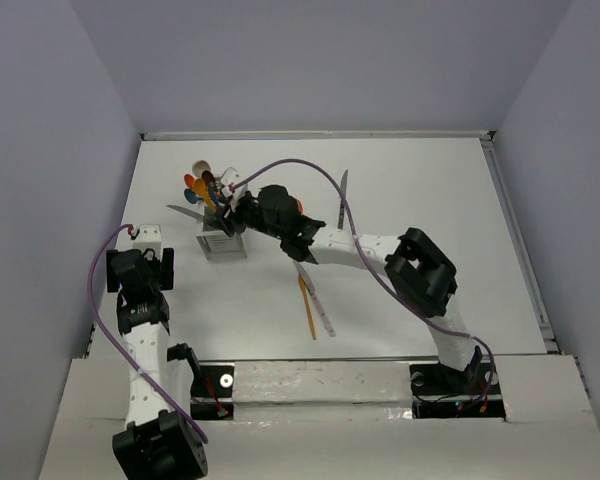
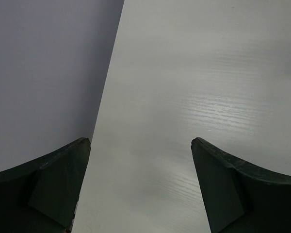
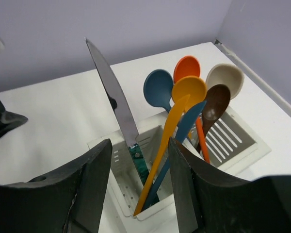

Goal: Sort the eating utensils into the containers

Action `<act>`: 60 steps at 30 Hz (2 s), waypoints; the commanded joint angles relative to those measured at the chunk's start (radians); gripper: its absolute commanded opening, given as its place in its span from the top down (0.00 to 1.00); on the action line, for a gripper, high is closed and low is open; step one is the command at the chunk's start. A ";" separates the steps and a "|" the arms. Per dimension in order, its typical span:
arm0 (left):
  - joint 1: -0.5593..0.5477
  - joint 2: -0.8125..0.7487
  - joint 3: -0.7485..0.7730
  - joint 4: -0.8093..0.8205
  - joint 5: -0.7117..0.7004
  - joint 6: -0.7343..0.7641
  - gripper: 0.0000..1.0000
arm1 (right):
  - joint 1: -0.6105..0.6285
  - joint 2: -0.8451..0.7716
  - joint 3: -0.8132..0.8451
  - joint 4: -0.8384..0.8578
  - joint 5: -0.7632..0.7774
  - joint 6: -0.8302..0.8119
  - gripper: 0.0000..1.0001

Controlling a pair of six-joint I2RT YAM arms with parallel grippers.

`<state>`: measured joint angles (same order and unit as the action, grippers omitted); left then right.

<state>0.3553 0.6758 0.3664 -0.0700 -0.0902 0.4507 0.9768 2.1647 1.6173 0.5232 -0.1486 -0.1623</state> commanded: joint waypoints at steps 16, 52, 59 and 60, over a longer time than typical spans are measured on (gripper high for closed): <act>0.002 -0.019 0.065 0.007 0.072 0.026 0.01 | -0.472 -0.246 -0.019 -0.974 0.365 0.465 0.34; 0.002 -0.021 0.170 -0.030 0.084 0.063 0.01 | -0.444 -0.021 0.048 -1.071 0.481 0.438 1.00; 0.002 -0.009 0.316 -0.103 0.200 0.052 0.01 | -0.431 -0.267 -0.106 -0.788 0.533 0.348 1.00; 0.002 -0.004 0.337 -0.109 0.219 0.046 0.01 | -0.417 -0.298 -0.121 -0.787 0.546 0.327 1.00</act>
<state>0.3550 0.6624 0.5915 -0.1577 0.0376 0.5007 0.5282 2.0388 1.5234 -0.4664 0.3267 0.2436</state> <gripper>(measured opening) 0.989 0.075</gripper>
